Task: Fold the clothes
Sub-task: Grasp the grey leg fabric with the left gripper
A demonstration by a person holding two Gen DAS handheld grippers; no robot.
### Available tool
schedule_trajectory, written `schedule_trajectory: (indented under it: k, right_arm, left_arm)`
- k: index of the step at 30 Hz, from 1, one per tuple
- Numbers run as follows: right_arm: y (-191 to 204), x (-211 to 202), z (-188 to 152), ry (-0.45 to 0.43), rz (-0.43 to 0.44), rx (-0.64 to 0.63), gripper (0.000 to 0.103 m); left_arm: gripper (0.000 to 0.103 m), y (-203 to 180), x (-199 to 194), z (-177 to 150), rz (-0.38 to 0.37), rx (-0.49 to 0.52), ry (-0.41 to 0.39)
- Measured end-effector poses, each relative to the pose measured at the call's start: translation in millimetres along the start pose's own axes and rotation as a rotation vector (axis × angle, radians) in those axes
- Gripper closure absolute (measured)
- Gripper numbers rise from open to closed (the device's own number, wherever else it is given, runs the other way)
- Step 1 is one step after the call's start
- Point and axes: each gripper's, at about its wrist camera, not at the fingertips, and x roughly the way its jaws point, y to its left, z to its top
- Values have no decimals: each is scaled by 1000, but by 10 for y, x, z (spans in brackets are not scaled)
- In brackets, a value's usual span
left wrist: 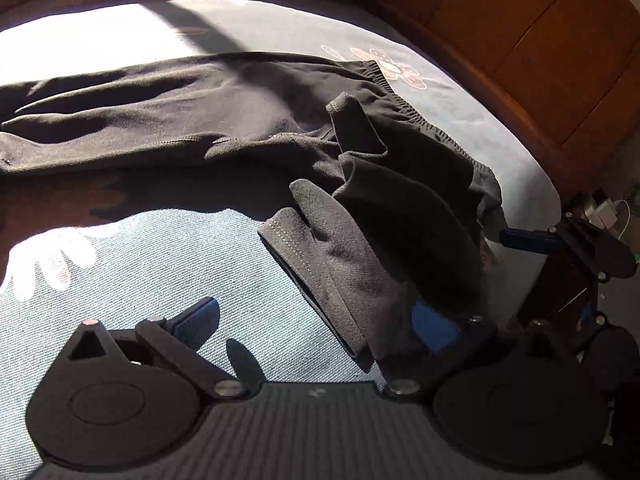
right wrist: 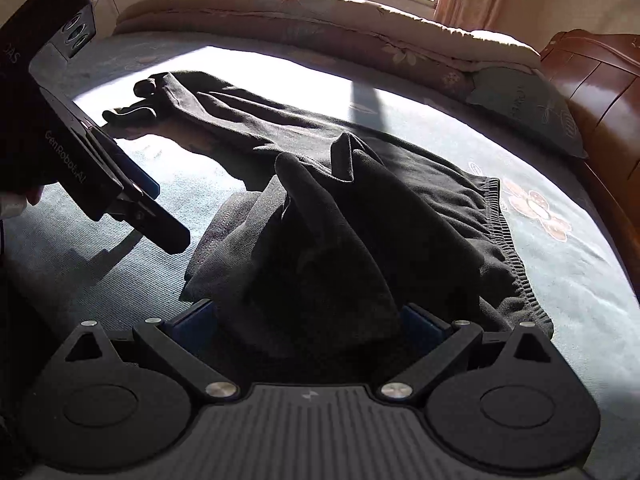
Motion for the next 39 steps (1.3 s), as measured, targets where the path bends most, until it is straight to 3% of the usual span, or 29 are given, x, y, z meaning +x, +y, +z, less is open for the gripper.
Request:
schedule_trajectory:
  k: [7,10,12,19,25,30,34,36,39]
  right_arm:
    - [-254,-40,-118,11,-16,84,3]
    - [-317,-24,-155,23,-22,111,3]
    - [-331,-15,-166,25,-21,122,3]
    - [-332,-40,-167,16,-8,125,3]
    - [-330,-12,-190,27,6,149,3]
    - [-305,-58,-178,15,7,153,3]
    - [-324,-88,-196,15,1,164,3]
    - [-344,-89,-221,18,0,175,3]
    - [-371,-57,-261,31,2,195,3]
  left_arm:
    - [1,273,403,375,-122,-106,-22]
    - [1,312,490,405,-214,-137,-18]
    - [1,327,528,370,-299,-165,16]
    - [1,460,303,-19,-423,-252,43]
    - [1,471,276,-140,-439,-319,-43]
    - [1,445,373,-34,-469,-387,-42]
    - [1,482,304,-202,-530,-429,-76]
    - [1,558,257,-314,-576,-472,-136]
    - [1,606,325,-271,-583,-564,-165]
